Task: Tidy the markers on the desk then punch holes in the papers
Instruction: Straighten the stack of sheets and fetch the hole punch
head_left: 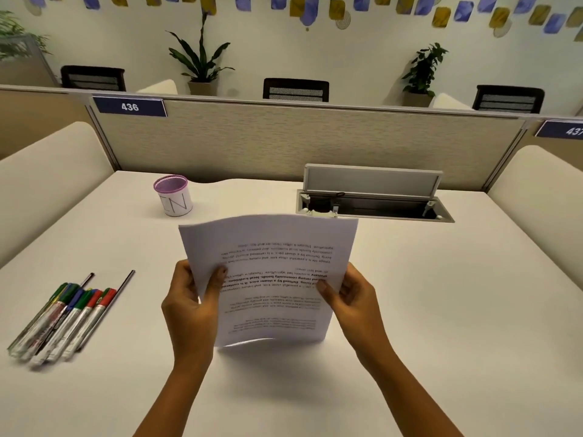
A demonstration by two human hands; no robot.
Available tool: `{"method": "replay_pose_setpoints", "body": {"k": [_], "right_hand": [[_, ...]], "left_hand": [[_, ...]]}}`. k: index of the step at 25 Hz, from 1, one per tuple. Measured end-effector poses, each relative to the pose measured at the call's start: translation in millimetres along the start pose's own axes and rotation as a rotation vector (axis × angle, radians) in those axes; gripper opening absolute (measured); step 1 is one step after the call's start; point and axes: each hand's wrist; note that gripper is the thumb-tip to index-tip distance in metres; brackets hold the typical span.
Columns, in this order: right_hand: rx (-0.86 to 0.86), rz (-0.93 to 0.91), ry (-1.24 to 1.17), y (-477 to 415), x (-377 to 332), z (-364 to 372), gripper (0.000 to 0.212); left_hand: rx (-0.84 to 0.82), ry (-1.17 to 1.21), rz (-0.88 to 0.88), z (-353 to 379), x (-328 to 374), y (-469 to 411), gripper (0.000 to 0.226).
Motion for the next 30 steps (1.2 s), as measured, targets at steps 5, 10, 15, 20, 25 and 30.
{"method": "replay_pose_setpoints", "body": {"k": [5, 10, 15, 20, 25, 30], "right_hand": [[0.048, 0.043, 0.024, 7, 16, 9, 0.029], [0.082, 0.024, 0.021, 8, 20, 9, 0.027], [0.105, 0.044, 0.051, 14, 34, 11, 0.028], [0.116, 0.032, 0.001, 19, 41, 13, 0.027], [0.133, -0.038, 0.079, 18, 32, 13, 0.022], [0.074, -0.303, 0.330, 0, -12, 1, 0.008]], "left_hand": [[0.051, -0.030, -0.041, -3, -10, 17, 0.013], [0.031, 0.052, -0.018, -7, -5, 14, 0.015], [-0.004, -0.013, -0.043, -6, -15, 26, 0.024], [-0.011, -0.029, -0.046, -9, -22, 33, 0.015], [0.021, -0.011, -0.111, -12, -27, 22, 0.031], [0.158, -0.185, 0.094, -20, -12, -10, 0.083]]}}
Point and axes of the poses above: each hand's wrist, its own y-axis away from the middle knuckle, its own z-axis out of the palm, x = y × z, and after that the axes turned 9 degrees about z, right-handed
